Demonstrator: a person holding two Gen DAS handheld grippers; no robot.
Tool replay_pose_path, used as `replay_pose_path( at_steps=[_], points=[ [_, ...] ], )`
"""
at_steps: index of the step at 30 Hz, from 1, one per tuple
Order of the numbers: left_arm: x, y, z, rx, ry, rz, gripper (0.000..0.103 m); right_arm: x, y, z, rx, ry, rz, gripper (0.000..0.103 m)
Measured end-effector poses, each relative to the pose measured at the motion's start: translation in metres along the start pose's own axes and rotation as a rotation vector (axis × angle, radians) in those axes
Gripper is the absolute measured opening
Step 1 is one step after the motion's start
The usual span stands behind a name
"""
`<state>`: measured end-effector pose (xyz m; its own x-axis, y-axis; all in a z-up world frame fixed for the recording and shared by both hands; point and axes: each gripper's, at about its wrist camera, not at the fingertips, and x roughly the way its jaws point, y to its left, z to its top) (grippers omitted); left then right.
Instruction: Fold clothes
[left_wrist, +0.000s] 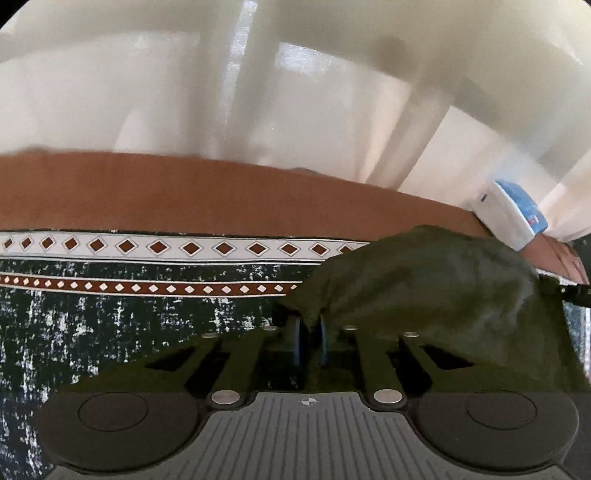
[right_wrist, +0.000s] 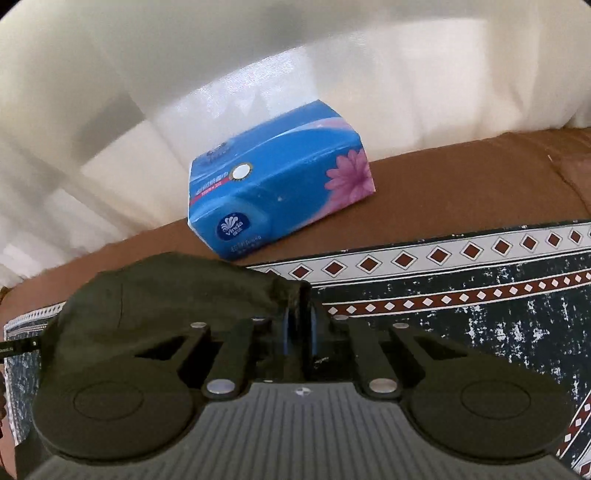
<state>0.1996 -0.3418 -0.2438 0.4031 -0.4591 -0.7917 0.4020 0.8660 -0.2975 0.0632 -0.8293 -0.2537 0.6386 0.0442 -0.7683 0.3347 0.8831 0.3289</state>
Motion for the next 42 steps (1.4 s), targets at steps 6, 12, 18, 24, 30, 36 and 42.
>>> replay_pose_path(
  at_steps=[6,12,18,24,30,36,42],
  points=[
    [-0.062,0.005,-0.005,-0.017,-0.075,0.036,0.057,-0.051,0.007,0.013,-0.034,-0.075,-0.074,0.045],
    [-0.144,-0.008,-0.076,-0.022,-0.113,0.052,0.064,-0.143,0.027,-0.035,-0.123,-0.118,0.061,0.051],
    [-0.190,-0.026,-0.188,-0.131,-0.040,0.029,0.065,-0.193,0.035,-0.133,-0.192,0.016,0.191,0.050],
    [-0.174,-0.046,-0.265,-0.104,0.031,0.144,0.064,-0.198,0.001,-0.209,-0.139,0.103,0.093,0.051],
    [-0.212,-0.049,-0.280,-0.228,-0.064,0.173,0.066,-0.211,-0.018,-0.209,-0.121,0.133,0.058,0.049],
    [-0.255,-0.048,-0.301,-0.285,-0.162,0.281,0.076,-0.258,0.058,-0.146,-0.312,-0.039,0.294,0.059],
    [-0.248,-0.031,-0.309,-0.327,-0.112,0.258,0.076,-0.251,0.157,-0.092,-0.428,-0.097,0.456,0.064]
  ],
)
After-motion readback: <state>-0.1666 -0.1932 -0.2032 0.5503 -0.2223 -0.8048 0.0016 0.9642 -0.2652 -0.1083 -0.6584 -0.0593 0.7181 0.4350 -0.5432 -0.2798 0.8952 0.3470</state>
